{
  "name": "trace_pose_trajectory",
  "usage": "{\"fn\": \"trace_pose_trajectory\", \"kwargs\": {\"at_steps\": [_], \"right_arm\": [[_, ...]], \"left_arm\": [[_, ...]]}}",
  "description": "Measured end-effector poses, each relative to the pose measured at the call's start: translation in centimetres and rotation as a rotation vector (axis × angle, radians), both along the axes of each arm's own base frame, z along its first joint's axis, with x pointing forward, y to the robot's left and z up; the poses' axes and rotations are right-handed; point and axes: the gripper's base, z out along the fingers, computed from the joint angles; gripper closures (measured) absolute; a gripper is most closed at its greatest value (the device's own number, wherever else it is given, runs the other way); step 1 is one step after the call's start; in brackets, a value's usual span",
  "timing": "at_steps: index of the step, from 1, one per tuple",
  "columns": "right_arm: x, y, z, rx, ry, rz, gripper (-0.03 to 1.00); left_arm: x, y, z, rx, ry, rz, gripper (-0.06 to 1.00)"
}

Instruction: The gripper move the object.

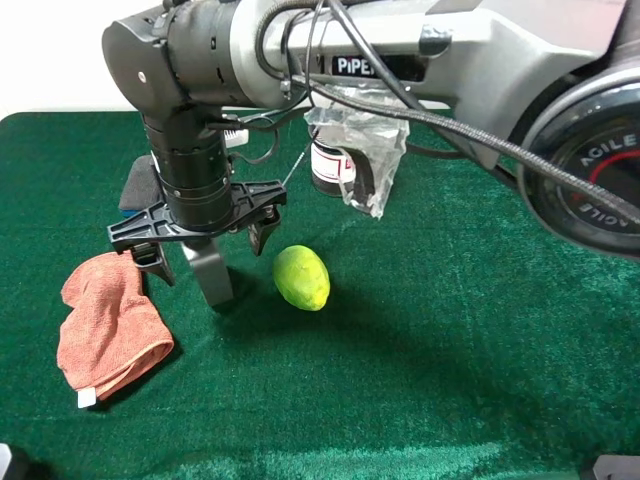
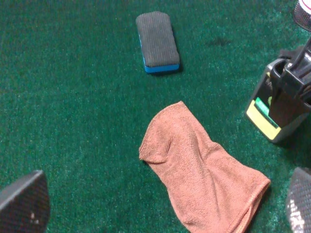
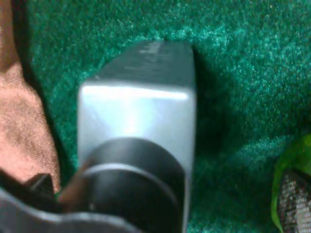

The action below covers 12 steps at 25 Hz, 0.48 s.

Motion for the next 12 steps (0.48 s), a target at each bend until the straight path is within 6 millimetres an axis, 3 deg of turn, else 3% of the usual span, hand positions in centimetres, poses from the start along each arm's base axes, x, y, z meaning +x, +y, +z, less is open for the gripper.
{"fn": "trace_pose_trajectory", "kwargs": {"at_steps": [4, 12], "right_arm": [[0.1, 0.1, 0.7, 0.018, -0.010, 0.000, 0.27], [0.7, 1.0, 3.9, 0.070, -0.052, 0.007, 0.27]], "left_arm": [[0.0, 0.0, 0.0, 0.000, 0.000, 0.000, -0.05], [0.0, 0.0, 0.0, 0.000, 0.000, 0.000, -0.05]]}}
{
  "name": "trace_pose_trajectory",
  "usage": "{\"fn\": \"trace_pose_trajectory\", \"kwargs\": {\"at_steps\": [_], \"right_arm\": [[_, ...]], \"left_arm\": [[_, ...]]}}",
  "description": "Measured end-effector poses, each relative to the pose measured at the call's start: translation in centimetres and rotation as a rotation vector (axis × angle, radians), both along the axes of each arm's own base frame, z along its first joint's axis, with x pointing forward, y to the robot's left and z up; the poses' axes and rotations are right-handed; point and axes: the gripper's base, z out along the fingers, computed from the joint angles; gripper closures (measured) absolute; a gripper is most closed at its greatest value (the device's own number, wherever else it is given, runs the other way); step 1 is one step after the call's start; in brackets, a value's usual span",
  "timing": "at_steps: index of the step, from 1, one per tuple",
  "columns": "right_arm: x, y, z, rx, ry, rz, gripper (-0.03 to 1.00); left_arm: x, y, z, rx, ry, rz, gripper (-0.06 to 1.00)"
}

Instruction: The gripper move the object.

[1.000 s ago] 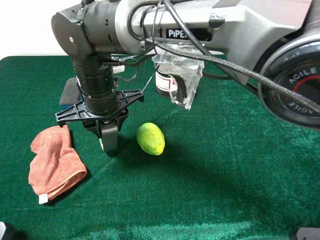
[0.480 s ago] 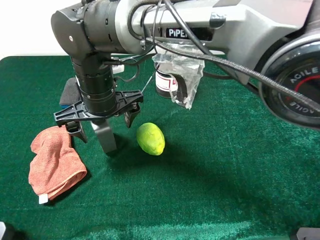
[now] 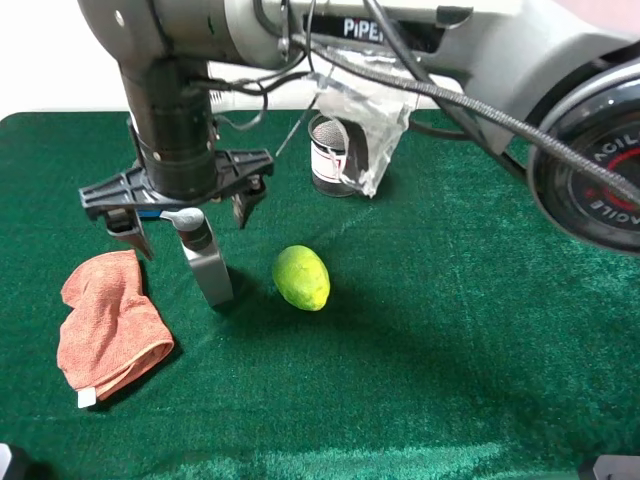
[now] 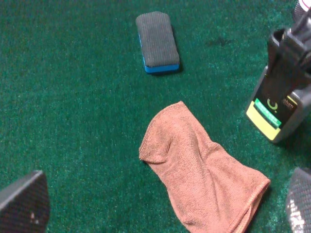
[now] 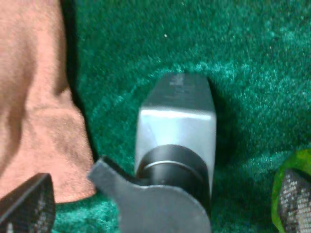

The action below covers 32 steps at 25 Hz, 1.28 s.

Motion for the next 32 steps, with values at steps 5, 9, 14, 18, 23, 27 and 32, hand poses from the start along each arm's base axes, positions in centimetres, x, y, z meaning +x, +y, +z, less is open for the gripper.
{"fn": "trace_pose_trajectory", "kwargs": {"at_steps": [5, 9, 14, 18, 23, 27, 32], "right_arm": [[0.2, 0.4, 1.3, 0.039, -0.019, 0.000, 0.27], [0.0, 0.2, 2.4, 0.061, -0.023, -0.001, 0.27], [-0.2, -0.1, 4.1, 0.092, -0.039, 0.007, 0.27], [-0.5, -0.7, 6.5, 0.134, -0.070, 0.031, 0.27], [-0.9, -1.7, 9.9, 0.184, -0.132, 0.079, 0.27], [-1.4, -2.7, 11.8, 0.201, -0.175, 0.119, 0.27], [-2.0, -4.6, 12.8, 0.171, -0.210, 0.155, 0.27]], "left_arm": [[0.0, 0.0, 0.0, 0.000, 0.000, 0.000, -0.05], [0.0, 0.0, 0.0, 0.000, 0.000, 0.000, -0.05], [0.0, 0.0, 0.0, 0.000, 0.000, 0.000, -0.05], [0.0, 0.0, 0.0, 0.000, 0.000, 0.000, -0.05], [0.0, 0.0, 0.0, 0.000, 0.000, 0.000, -0.05], [0.0, 0.0, 0.0, 0.000, 0.000, 0.000, -0.05], [0.0, 0.0, 0.0, 0.000, 0.000, 0.000, -0.05]]}}
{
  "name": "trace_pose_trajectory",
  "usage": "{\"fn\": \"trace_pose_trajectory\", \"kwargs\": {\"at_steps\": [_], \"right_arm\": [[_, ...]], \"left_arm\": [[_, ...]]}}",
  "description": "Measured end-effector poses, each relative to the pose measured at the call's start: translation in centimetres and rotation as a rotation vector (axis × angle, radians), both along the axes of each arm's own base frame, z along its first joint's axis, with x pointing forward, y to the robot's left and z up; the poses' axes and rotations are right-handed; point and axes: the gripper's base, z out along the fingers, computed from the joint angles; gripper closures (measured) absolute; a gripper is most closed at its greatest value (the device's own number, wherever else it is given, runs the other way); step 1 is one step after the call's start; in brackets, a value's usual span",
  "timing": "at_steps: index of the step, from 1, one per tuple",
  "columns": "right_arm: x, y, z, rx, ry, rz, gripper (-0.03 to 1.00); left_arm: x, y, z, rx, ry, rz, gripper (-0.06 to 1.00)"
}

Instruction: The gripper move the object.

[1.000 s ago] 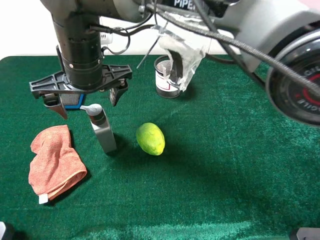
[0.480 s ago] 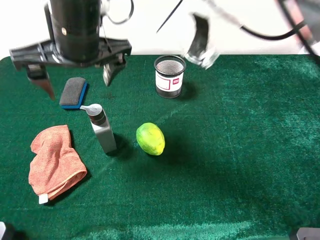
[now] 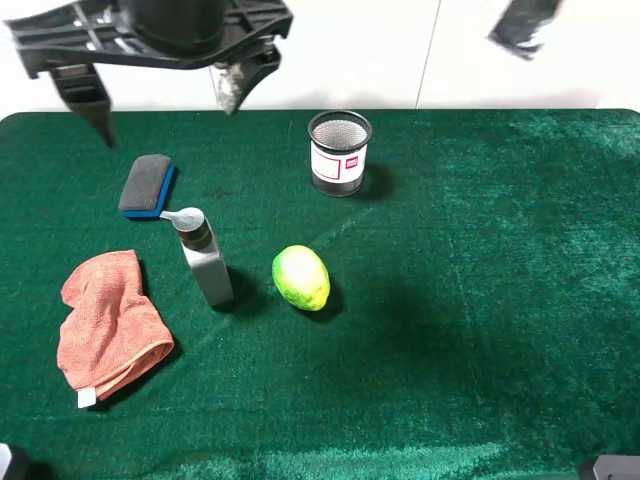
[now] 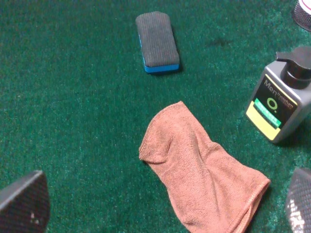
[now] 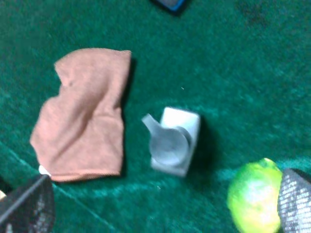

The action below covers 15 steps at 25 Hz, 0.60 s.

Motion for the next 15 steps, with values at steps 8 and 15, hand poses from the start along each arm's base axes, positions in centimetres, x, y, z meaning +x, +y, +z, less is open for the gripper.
{"fn": "trace_pose_trajectory", "kwargs": {"at_steps": [8, 15], "right_arm": [[-1.3, -4.2, 2.1, -0.054, -0.091, -0.002, 0.27], [-1.5, -8.4, 2.9, -0.092, -0.117, -0.040, 0.27]], "left_arm": [[0.0, 0.0, 0.0, 0.000, 0.000, 0.000, -0.05], [0.0, 0.0, 0.0, 0.000, 0.000, 0.000, -0.05]]}}
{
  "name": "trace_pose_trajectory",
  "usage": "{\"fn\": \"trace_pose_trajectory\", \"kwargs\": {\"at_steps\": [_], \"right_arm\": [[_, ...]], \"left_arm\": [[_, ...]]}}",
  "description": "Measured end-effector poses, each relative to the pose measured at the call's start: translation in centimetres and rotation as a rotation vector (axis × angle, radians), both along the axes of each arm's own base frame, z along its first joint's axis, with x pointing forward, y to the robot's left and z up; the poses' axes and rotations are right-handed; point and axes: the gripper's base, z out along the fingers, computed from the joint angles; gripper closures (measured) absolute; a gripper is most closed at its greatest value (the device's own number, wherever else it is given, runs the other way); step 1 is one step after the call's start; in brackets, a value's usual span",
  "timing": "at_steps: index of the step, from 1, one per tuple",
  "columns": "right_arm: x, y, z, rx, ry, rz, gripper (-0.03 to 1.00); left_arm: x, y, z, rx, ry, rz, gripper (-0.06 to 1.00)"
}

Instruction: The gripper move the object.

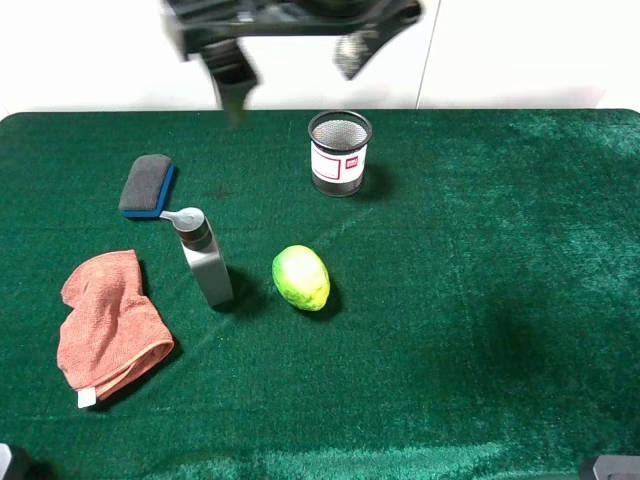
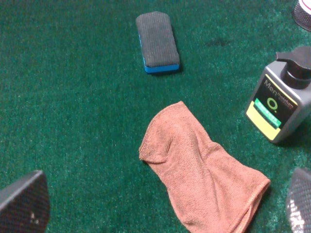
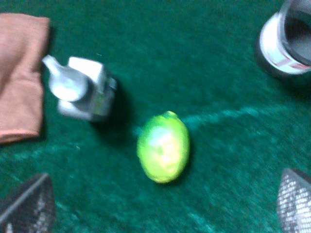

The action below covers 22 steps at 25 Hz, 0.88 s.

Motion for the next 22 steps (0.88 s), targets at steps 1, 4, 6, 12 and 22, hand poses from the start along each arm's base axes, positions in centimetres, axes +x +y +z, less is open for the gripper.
{"fn": "trace_pose_trajectory", "kwargs": {"at_steps": [1, 4, 6, 12, 22], "right_arm": [[0.1, -0.7, 0.0, -0.007, -0.002, -0.002, 0.27], [0.4, -2.8, 0.0, -0.027, -0.007, -0.009, 0.27], [0.7, -4.3, 0.1, -0.040, -0.014, -0.012, 0.27], [0.5, -8.6, 0.0, -0.079, -0.027, -0.025, 0.27], [-1.8, -13.2, -1.2, -0.122, -0.019, -0.054, 0.27]], "left_arm": [[0.0, 0.0, 0.0, 0.000, 0.000, 0.000, -0.05], [0.0, 0.0, 0.0, 0.000, 0.000, 0.000, -0.05], [0.0, 0.0, 0.0, 0.000, 0.000, 0.000, -0.05], [0.0, 0.0, 0.0, 0.000, 0.000, 0.000, -0.05], [0.0, 0.0, 0.0, 0.000, 0.000, 0.000, -0.05]]}}
